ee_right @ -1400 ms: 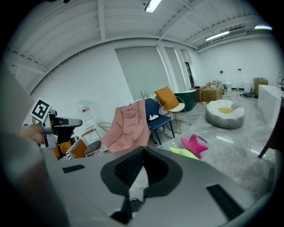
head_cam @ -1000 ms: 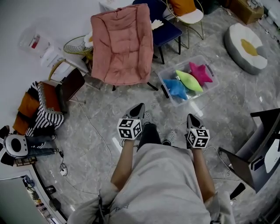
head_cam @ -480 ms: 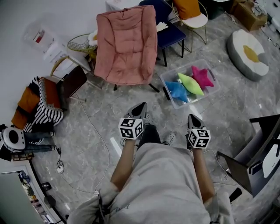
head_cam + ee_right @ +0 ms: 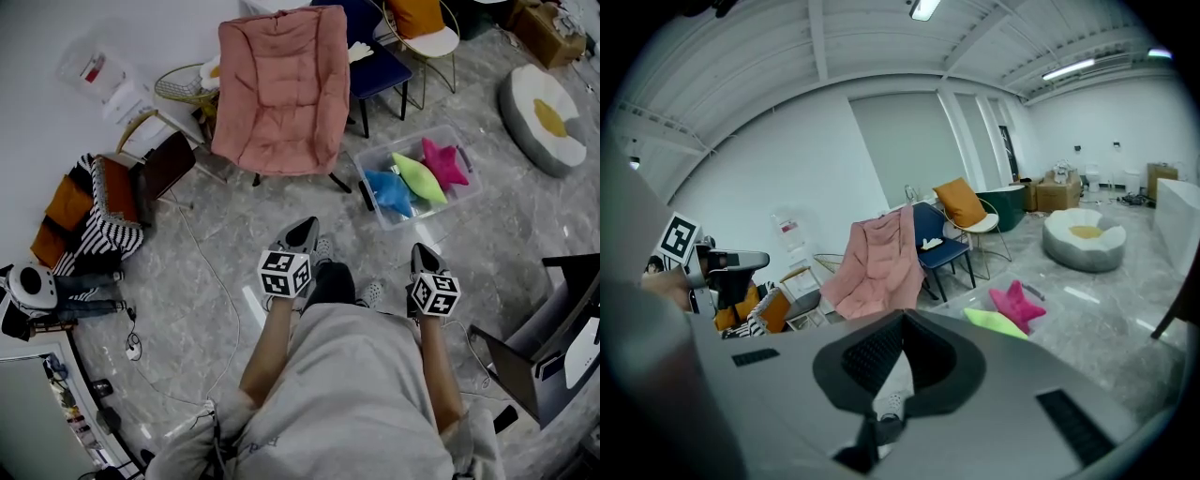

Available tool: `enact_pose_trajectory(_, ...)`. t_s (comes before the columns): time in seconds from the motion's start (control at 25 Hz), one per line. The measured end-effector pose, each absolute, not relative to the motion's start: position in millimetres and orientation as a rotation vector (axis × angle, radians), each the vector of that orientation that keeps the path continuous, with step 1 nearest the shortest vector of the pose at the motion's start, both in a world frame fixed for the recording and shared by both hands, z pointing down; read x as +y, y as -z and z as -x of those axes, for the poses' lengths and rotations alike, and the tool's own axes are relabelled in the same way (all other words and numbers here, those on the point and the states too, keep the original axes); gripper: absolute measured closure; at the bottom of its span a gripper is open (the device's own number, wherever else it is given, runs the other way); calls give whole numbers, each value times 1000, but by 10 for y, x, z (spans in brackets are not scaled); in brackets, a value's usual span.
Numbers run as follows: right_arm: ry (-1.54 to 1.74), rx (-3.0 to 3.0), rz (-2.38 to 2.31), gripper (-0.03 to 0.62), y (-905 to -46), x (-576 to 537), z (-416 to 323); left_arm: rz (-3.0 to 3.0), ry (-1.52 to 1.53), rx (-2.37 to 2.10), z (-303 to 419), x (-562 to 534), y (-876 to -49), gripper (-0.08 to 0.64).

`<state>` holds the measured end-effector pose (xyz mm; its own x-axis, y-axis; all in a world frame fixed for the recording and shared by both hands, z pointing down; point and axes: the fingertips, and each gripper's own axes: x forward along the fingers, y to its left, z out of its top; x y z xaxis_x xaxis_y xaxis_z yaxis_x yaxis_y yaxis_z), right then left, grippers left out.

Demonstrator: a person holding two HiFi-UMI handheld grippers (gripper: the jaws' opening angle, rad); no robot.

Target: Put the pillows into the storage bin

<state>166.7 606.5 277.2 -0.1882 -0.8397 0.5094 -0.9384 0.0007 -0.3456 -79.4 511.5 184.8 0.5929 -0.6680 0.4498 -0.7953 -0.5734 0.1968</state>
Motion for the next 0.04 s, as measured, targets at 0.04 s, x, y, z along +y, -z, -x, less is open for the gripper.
enact_pose_trajectory(0.04,-945,-2108,-1892,594,-2768,6040,-1648,-2444,-460,-1188,834,5092,-1841,551)
